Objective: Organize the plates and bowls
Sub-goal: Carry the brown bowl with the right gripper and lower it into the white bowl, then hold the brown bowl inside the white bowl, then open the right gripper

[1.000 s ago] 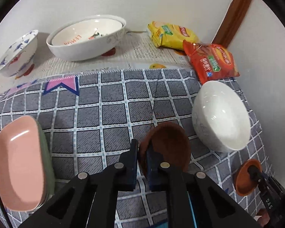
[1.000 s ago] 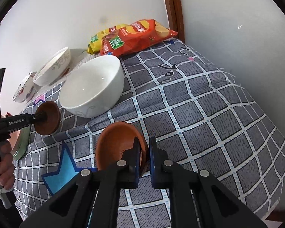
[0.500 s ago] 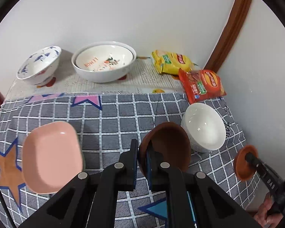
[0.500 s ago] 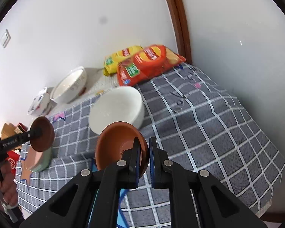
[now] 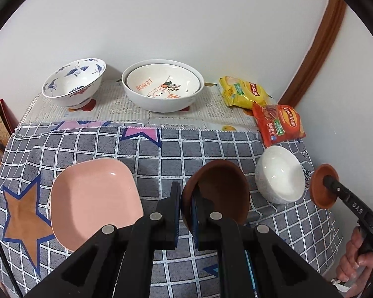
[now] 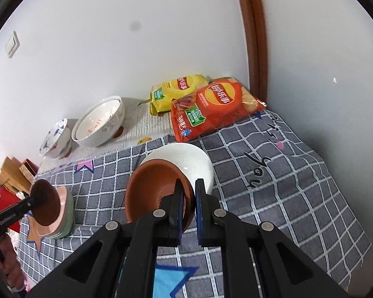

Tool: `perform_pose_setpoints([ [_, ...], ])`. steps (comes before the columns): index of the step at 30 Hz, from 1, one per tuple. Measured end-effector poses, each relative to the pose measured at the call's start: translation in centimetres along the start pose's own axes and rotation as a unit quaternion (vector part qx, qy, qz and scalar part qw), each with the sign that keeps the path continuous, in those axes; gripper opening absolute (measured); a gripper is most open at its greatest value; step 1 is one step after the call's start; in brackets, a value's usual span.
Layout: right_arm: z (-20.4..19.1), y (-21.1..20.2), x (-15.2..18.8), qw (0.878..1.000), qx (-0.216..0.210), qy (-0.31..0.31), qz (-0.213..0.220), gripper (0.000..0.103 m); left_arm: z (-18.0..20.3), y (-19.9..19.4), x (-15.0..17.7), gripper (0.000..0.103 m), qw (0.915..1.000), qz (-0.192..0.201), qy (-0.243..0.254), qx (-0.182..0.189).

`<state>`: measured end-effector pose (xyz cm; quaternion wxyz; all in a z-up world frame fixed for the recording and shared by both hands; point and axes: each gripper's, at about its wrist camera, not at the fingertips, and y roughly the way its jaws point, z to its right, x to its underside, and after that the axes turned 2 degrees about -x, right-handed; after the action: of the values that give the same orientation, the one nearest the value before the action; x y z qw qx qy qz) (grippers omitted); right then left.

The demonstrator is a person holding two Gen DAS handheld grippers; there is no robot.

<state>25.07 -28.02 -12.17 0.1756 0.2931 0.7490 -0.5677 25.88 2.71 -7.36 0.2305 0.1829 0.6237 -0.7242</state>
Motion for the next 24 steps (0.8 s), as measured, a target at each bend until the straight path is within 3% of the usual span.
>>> perform_pose_setpoints([
  [13,0.2,7.5,-0.9,0.998,0.017,-0.003,-0.057,0.009,0.4,3.3,-1.3,0.008,0.9998,-0.017,0.002,0.009],
  [24,0.3,10.8,-1.4,0.996,0.023,-0.016,-0.08,0.009,1.1,5.3,-1.7,0.008,0.9994,-0.03,0.009,0.015],
])
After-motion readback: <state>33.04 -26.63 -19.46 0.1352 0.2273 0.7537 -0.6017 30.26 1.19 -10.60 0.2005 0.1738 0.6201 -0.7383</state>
